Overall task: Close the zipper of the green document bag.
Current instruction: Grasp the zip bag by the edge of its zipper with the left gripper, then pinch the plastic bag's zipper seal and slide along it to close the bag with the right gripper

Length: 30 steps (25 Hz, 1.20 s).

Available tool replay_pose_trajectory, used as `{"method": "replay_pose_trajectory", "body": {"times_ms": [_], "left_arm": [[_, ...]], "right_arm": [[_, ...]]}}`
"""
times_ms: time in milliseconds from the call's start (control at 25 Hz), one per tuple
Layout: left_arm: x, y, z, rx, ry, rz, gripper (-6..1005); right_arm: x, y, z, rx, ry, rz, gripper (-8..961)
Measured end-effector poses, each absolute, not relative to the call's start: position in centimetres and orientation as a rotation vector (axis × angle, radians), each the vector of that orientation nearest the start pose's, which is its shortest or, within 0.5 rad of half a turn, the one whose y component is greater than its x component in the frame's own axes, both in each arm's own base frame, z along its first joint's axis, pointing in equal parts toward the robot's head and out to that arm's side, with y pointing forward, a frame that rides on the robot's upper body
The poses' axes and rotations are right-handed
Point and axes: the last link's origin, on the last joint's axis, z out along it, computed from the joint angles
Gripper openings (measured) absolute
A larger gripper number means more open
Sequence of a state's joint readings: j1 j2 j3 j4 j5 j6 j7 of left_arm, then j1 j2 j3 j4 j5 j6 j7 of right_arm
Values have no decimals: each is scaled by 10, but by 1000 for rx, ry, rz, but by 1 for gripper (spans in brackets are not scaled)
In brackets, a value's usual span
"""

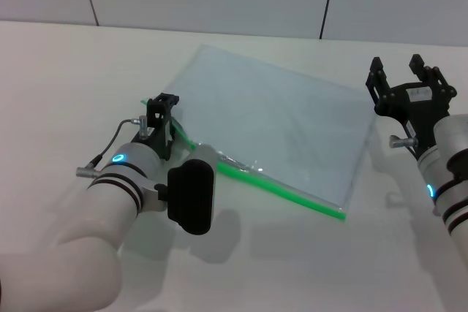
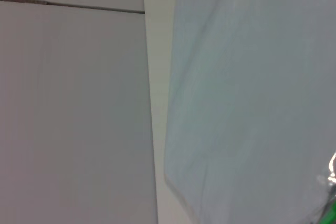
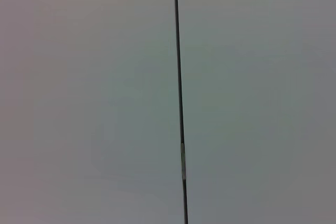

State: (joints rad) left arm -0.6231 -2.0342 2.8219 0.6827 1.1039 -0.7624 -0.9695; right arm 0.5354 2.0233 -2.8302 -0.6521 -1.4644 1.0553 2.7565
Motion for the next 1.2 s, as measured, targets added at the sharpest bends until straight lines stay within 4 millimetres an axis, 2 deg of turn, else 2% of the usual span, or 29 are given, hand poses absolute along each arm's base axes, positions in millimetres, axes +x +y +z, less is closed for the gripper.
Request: {"method": "replay_pose_trajectory", "body": {"times_ms": [120, 440, 680, 960, 1200], "left_arm": [[-258, 353, -109, -1877, 632, 664, 491], [-253, 352, -109, -1857, 617, 649, 299], [-244, 354, -99, -1772, 569, 620, 174], [-239, 353, -97, -1771, 449, 517, 127], [-234, 355, -96, -1779, 387, 404, 79]], "right_arm": [[248, 342, -76, -1663, 603, 647, 623], [245, 337, -77, -1674, 572, 663, 620], [242, 337, -79, -1682, 569, 670, 618], [241, 336, -80, -1687, 565, 674, 616], [232, 331, -86, -1769, 477, 691, 614]]}}
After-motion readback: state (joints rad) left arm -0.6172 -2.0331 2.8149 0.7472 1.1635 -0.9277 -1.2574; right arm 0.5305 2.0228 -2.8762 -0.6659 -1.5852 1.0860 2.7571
